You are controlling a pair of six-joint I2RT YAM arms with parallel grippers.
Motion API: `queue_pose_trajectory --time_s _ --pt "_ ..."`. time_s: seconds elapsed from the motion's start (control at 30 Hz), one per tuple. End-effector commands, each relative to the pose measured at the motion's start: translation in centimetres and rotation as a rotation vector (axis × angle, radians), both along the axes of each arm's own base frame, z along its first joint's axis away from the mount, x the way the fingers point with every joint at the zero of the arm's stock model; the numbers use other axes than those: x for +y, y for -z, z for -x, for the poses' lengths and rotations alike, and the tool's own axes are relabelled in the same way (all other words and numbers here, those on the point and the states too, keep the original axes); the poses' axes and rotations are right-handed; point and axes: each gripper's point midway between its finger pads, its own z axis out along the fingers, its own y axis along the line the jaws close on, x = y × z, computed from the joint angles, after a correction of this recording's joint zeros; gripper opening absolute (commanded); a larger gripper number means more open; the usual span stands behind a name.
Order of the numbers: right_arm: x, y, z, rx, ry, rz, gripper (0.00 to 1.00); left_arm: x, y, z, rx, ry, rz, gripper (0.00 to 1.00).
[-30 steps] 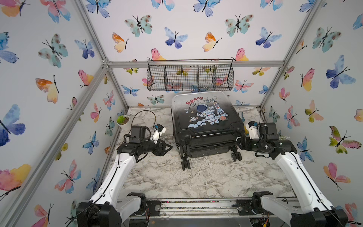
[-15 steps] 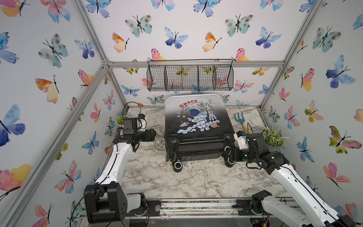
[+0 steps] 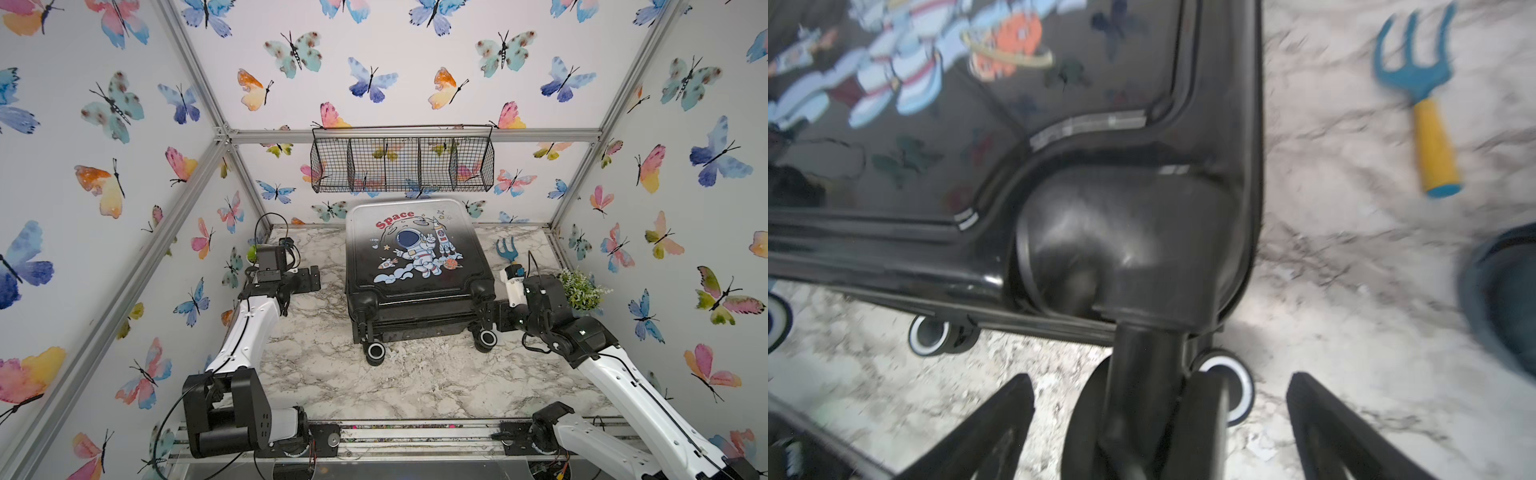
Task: Close the suitcase zippers
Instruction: Place the suitcase at the center of the board, then reset both arms
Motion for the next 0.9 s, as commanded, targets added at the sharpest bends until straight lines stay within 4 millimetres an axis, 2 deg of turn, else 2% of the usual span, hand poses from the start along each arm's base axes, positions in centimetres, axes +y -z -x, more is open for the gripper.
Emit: queue_pose_trajectory --time_s 0.0,0.07,0.13,0.2,0.3,0.37,0.53,0.67,0.87 --pt "-2.3 -6.2 -3.3 -0.211 0.107 0.048 0.98 1.4 -1.4 0.0 -0.075 -0.066 -0.034 0.98" --pt "-3.2 -7.5 -5.0 -0.232 0.121 0.015 0.98 1.6 -1.6 0.0 -0.097 -0.082 -0.038 0.99" --pt "-5.1 -7.7 -7.0 -0.250 0.153 -0.037 0.98 2.2 -1.5 0.1 -0.114 -0.111 -0.055 0.98" --pt "-8.1 -6.1 -9.3 -0.242 0.213 -0.080 0.98 2.5 -1.0 0.1 -0.147 -0.133 -0.055 0.98" --pt "-10.3 -1.8 -11.7 -0.257 0.292 -0.039 0.98 2.8 -0.2 0.0 -0.192 -0.176 -0.039 0.98" --pt "-10.4 0.4 -12.4 -0.290 0.283 -0.021 0.98 2.7 0.9 0.0 -0.212 -0.166 -0.034 0.98" --pt "-13.4 5.7 -12.7 -0.417 0.398 0.111 0.98 2.3 2.8 0.1 -0.262 -0.156 -0.008 0.98" --pt "-13.9 8.0 -13.1 -0.466 0.416 0.123 0.98 2.8 3.8 -0.2 -0.269 -0.184 -0.019 0.98" --pt "-13.8 9.0 -14.0 -0.458 0.369 0.067 0.98 1.8 2.7 -0.8 -0.327 -0.112 -0.023 0.98"
